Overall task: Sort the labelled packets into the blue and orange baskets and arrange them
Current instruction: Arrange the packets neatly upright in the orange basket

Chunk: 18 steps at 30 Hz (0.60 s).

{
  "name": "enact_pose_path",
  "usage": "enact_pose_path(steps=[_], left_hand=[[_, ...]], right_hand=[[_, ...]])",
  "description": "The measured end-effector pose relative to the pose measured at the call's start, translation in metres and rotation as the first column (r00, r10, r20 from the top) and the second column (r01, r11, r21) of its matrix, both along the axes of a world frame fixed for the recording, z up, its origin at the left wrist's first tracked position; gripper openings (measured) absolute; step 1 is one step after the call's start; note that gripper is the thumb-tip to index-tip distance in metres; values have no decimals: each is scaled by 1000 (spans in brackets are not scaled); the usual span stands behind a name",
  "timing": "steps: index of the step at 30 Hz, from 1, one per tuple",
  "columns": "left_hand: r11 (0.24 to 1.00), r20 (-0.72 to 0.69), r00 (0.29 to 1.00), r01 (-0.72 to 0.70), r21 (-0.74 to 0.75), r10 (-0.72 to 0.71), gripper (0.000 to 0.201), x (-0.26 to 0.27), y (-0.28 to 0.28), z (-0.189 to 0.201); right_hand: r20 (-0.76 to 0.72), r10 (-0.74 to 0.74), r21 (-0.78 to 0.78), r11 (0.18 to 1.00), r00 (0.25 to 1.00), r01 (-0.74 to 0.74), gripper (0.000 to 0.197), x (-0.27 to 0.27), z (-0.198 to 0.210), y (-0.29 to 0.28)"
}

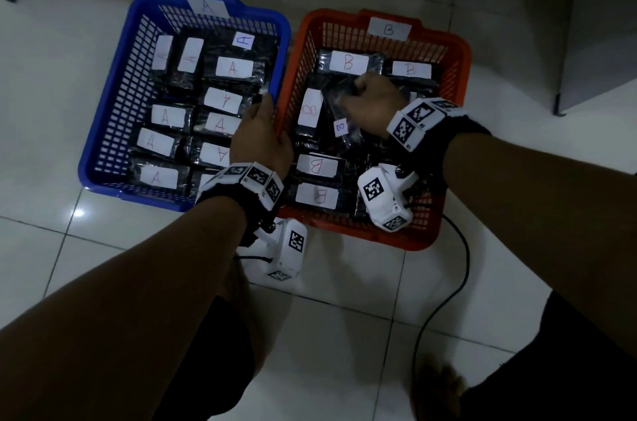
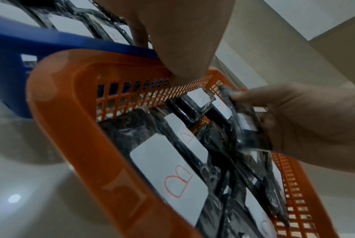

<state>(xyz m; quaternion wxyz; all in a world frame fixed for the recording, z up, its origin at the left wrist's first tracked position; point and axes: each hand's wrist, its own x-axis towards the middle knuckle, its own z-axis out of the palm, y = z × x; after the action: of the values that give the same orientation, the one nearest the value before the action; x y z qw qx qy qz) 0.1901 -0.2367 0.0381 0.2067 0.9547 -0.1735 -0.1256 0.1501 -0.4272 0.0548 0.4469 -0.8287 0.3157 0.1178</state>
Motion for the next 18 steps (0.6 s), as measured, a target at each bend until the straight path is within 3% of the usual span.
enact_pose_path(steps=[3, 7, 10, 14, 18], left_hand=[[1000, -7, 1000, 6, -23, -6, 69, 0, 0, -1], [997, 95, 995, 48, -59, -43, 62, -2, -4, 0], [981, 202, 965, 182, -64, -166, 56, -2, -13, 3], [951, 196, 935, 308, -29, -297, 45, 1, -21, 5], [895, 223, 870, 444, 32, -440, 39, -2, -25, 13]], right_hand=[[-30, -36, -19, 999, 999, 36, 23, 1, -3, -3], [-73, -51, 149, 987, 996, 61, 52, -2, -5, -2], [-60, -41, 126, 991, 997, 48, 45, -2, -5, -1], [-12, -77, 168, 983, 997, 78, 37, -5, 0, -3], [22, -28, 63, 998, 999, 27, 21, -12, -1, -8]])
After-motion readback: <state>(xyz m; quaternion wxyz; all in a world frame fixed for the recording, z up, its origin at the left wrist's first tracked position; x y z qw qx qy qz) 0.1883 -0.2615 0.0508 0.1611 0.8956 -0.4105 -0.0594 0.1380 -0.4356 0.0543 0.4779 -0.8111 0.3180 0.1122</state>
